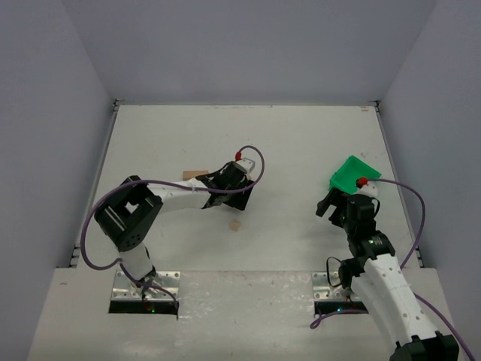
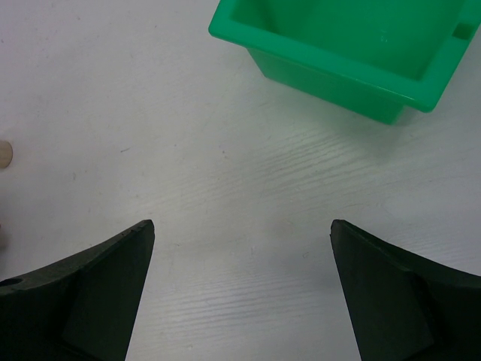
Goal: Build the wood block tower
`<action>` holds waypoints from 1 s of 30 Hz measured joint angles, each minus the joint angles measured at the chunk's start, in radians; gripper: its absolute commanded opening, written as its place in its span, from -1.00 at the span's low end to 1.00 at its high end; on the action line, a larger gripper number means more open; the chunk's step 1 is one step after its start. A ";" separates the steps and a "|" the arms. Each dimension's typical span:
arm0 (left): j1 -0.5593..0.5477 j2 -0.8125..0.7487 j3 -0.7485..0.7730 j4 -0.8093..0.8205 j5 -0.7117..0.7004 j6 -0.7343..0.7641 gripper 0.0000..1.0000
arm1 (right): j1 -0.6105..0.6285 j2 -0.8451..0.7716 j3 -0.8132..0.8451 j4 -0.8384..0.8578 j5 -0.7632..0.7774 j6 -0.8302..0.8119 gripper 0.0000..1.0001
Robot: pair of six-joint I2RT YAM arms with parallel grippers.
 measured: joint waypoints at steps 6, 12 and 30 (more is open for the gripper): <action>0.000 0.005 0.007 0.000 -0.002 -0.001 -0.03 | 0.000 0.000 0.000 0.000 0.001 0.000 0.97; 0.000 0.005 0.010 -0.008 -0.012 -0.004 -0.30 | 0.000 0.000 0.000 0.000 0.001 0.000 0.97; 0.002 0.012 0.324 -0.080 -0.014 0.180 -0.95 | 0.000 0.001 -0.005 0.039 -0.002 -0.005 0.97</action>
